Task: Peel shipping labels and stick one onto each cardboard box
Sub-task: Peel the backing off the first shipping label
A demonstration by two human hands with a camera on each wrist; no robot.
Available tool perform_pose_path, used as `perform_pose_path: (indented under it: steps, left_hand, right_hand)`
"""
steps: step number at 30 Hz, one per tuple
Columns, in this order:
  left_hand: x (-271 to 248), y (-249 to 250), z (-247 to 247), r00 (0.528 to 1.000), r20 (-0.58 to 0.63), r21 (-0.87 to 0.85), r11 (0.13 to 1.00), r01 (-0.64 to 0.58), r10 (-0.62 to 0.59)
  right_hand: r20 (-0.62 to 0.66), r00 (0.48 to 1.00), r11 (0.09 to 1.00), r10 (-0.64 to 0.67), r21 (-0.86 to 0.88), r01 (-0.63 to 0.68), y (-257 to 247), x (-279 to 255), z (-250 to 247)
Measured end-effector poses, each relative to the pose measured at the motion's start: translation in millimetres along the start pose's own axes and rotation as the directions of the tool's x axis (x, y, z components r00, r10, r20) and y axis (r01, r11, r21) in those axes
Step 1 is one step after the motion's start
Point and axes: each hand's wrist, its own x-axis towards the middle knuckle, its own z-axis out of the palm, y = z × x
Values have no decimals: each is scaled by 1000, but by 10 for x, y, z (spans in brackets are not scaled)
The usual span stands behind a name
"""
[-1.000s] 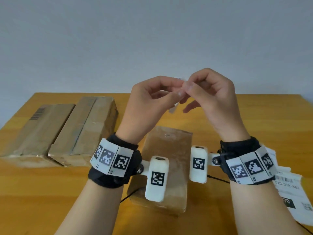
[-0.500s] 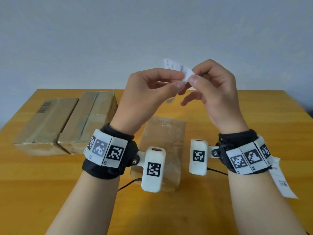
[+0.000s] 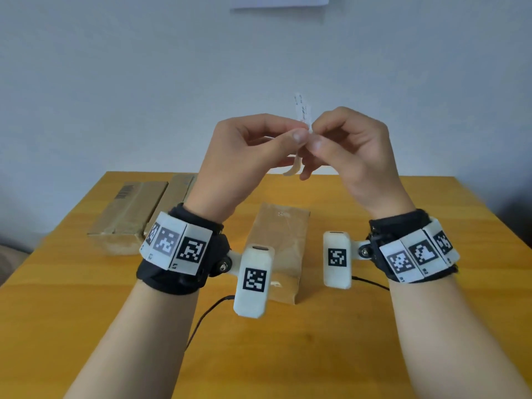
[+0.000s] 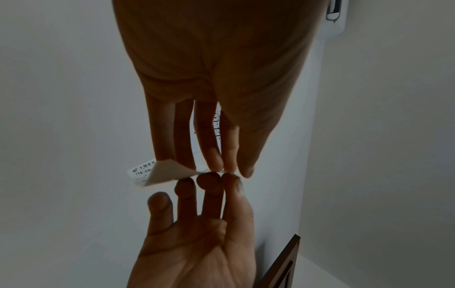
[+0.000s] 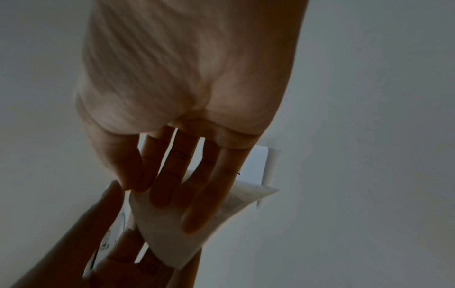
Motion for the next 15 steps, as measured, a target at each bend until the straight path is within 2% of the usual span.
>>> perform_pose_path:
  steps: [6, 15]
  left_hand:
    - [-71, 178, -44, 1000, -18, 27, 1000, -6, 7]
    - [-111, 306, -40, 997, -70, 63, 997, -40, 44]
  right_hand:
    - [41, 998, 992, -46, -112, 51, -216, 41, 28]
    - [14, 999, 975, -41, -217, 43, -358, 66, 73]
